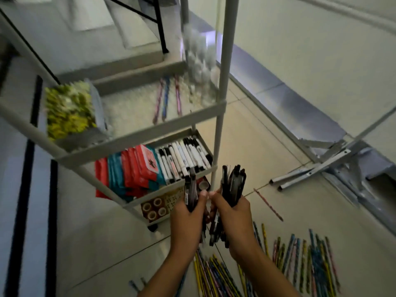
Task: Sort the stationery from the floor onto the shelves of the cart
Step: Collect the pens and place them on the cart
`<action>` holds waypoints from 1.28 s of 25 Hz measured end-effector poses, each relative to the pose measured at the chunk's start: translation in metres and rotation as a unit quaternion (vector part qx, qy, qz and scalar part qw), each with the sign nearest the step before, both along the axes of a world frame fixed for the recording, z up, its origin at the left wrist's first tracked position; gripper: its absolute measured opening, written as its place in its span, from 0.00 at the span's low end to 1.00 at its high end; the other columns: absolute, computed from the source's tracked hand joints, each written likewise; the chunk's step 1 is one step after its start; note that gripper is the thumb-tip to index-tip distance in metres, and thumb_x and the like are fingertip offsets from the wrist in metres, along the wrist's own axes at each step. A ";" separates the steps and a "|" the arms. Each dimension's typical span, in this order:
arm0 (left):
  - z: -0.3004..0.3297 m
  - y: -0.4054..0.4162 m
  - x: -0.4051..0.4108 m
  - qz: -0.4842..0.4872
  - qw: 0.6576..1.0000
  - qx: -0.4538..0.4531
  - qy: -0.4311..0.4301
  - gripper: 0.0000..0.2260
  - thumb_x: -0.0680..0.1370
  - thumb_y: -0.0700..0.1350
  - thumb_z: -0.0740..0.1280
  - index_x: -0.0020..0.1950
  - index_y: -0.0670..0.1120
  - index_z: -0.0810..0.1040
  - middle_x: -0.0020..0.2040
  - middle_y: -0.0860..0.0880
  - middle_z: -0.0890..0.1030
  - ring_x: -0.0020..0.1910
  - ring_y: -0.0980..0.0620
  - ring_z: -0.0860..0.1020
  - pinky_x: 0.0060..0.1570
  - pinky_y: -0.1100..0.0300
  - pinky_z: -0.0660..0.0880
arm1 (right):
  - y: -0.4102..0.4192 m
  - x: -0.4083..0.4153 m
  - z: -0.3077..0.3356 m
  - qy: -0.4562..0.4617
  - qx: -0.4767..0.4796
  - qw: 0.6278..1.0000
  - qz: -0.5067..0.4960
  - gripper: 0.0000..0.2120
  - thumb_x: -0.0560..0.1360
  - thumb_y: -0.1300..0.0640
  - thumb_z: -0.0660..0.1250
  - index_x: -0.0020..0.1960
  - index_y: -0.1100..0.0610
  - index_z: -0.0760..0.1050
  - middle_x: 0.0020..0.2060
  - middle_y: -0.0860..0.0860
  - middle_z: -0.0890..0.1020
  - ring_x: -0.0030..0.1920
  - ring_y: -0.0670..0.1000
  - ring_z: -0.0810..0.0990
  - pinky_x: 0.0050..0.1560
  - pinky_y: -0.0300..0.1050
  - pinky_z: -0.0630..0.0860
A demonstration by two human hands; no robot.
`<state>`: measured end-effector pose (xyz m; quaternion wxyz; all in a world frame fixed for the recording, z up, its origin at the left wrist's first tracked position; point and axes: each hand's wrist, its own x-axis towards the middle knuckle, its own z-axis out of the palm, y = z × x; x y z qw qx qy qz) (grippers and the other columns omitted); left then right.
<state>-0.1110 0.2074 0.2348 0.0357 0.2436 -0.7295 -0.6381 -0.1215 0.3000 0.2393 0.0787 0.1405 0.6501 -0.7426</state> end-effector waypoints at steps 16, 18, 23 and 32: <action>0.366 -0.037 -0.003 0.040 0.997 0.064 0.036 0.11 0.75 0.50 0.66 0.47 0.42 0.79 0.30 0.52 0.80 0.30 0.56 0.80 0.31 0.65 0.77 | -0.024 -0.022 0.378 -0.003 0.020 0.988 0.156 0.06 0.74 0.57 0.70 0.45 0.60 0.78 0.29 0.50 0.80 0.32 0.49 0.81 0.33 0.42 0.78; 0.406 -0.061 -0.013 0.034 0.996 0.053 0.060 0.14 0.74 0.52 0.66 0.47 0.42 0.77 0.30 0.51 0.79 0.29 0.54 0.79 0.32 0.63 0.77 | -0.034 -0.043 0.424 0.091 0.099 0.961 0.243 0.05 0.75 0.56 0.69 0.45 0.57 0.77 0.30 0.46 0.79 0.32 0.42 0.79 0.34 0.34 0.75; 0.462 -0.150 -0.049 0.059 0.995 -0.003 0.075 0.05 0.78 0.48 0.65 0.47 0.48 0.77 0.30 0.51 0.78 0.27 0.56 0.77 0.31 0.63 0.76 | -0.095 -0.136 0.496 0.282 0.450 0.746 0.403 0.15 0.74 0.53 0.70 0.58 0.53 0.73 0.45 0.47 0.80 0.40 0.46 0.76 0.42 0.42 0.75; 0.451 -0.236 -0.080 0.060 0.997 -0.054 0.012 0.04 0.79 0.46 0.64 0.48 0.47 0.77 0.34 0.48 0.78 0.29 0.52 0.77 0.36 0.58 0.75 | -0.180 -0.173 0.448 0.257 0.590 0.492 0.586 0.19 0.75 0.55 0.67 0.65 0.52 0.69 0.47 0.48 0.73 0.48 0.49 0.72 0.48 0.43 0.68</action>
